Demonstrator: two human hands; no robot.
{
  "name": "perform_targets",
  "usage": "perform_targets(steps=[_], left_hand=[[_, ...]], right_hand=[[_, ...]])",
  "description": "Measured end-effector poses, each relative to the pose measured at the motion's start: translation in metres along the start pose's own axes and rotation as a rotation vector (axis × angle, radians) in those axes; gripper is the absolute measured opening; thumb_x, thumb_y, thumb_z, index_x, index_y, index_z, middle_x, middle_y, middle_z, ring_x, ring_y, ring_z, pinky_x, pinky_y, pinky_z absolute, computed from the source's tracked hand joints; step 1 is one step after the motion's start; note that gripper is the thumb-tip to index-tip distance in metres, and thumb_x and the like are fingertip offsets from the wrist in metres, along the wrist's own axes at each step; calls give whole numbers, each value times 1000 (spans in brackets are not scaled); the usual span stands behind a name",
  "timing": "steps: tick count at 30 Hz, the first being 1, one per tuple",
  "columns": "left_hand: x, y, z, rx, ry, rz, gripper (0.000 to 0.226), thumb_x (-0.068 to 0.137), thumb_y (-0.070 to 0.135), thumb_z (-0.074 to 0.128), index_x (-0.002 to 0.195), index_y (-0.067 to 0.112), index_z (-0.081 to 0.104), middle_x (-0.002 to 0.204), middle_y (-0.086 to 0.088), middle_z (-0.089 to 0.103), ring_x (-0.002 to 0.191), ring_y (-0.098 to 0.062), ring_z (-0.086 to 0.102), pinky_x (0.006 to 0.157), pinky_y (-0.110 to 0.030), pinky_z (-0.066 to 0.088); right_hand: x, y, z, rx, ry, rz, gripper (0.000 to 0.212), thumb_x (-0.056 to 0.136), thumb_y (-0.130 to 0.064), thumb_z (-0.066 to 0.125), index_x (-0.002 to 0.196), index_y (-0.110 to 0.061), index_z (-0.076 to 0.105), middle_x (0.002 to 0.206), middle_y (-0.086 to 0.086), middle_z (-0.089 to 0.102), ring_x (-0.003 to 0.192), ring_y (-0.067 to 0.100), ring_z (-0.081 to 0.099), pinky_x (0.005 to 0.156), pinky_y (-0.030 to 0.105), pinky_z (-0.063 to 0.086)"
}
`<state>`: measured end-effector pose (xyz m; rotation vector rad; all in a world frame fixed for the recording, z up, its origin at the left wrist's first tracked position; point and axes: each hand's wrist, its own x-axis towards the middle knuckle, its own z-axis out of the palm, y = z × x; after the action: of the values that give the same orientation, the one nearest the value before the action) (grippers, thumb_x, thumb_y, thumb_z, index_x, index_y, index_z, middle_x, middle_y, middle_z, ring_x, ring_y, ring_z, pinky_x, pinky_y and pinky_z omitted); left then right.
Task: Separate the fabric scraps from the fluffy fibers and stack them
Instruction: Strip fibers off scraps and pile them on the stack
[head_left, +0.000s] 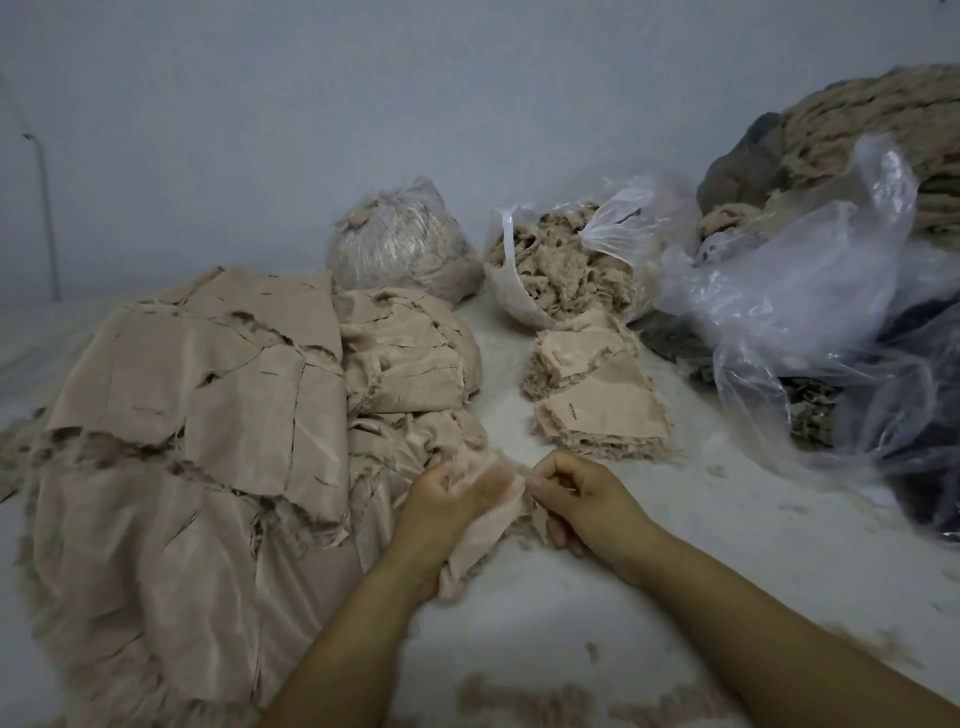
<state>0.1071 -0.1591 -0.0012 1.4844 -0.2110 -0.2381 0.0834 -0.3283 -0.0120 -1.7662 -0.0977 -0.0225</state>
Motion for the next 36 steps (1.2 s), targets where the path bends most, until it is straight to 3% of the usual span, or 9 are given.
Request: perform_targets(steps=[4, 8, 13, 16, 22, 25, 28, 32, 36], left_hand=[[2, -2, 3, 9, 46, 5, 7, 82, 10, 68, 86, 8, 73, 85, -14, 74, 78, -23, 70, 67, -28, 57], [5, 0, -5, -255, 91, -53, 10, 78, 11, 65, 84, 7, 72, 74, -13, 72, 58, -20, 67, 47, -23, 53], [0, -3, -2, -211, -98, -61, 32, 71, 19, 72, 95, -1, 70, 91, -23, 71, 78, -28, 70, 66, -31, 57], [0, -2, -3, -64, -169, -41, 26, 72, 25, 75, 92, 8, 75, 90, -15, 74, 81, -22, 72, 64, -24, 54], [15, -4, 2, 154, -115, -49, 27, 82, 18, 73, 107, 10, 67, 96, -9, 74, 87, -20, 71, 72, -30, 57], [22, -4, 5, 84, 3, -73, 21, 90, 23, 64, 105, 9, 66, 98, -15, 72, 81, -25, 69, 68, -38, 57], [25, -4, 11, 147, 85, -68, 29, 90, 29, 61, 103, 4, 65, 98, -20, 70, 86, -36, 66, 82, -51, 52], [25, 5, 12, -7, 152, -166, 35, 95, 26, 54, 97, -8, 61, 85, -16, 62, 80, -27, 55, 74, -37, 44], [26, 3, 11, 127, 48, -69, 34, 94, 23, 56, 94, -12, 58, 83, -13, 55, 78, -21, 50, 71, -36, 41]], right_hand=[[-1, 0, 2, 58, 37, 3, 23, 100, -15, 47, 77, -13, 50, 46, 4, 53, 36, 12, 44, 37, 21, 34], [2, -3, -7, 186, 176, 39, 27, 100, -13, 45, 73, -12, 46, 44, 4, 50, 34, 12, 41, 36, 20, 32], [-2, -8, 6, -48, 80, -80, 48, 76, -70, 54, 65, -22, 53, 61, -5, 56, 53, 8, 52, 51, 19, 42], [3, -7, 9, -78, 50, -103, 38, 69, -58, 63, 92, -28, 60, 87, -5, 62, 75, 7, 58, 69, 20, 46], [31, -14, 15, -12, 153, -108, 17, 93, -16, 60, 76, -11, 57, 69, 10, 51, 66, 19, 46, 64, 33, 40], [35, -4, 10, 35, 309, -112, 18, 95, -19, 56, 78, -16, 56, 67, -2, 56, 63, 10, 50, 61, 27, 42], [22, 2, 11, -21, 427, -102, 23, 96, -16, 53, 75, -26, 52, 64, -12, 56, 59, -4, 50, 55, 10, 39], [19, -1, 6, -40, 481, -5, 17, 97, -23, 50, 80, -25, 52, 74, -5, 58, 68, 7, 54, 56, 13, 40], [20, 4, 2, -63, 364, 52, 15, 84, -40, 66, 91, -33, 54, 83, -15, 57, 70, -11, 53, 57, 4, 39]])
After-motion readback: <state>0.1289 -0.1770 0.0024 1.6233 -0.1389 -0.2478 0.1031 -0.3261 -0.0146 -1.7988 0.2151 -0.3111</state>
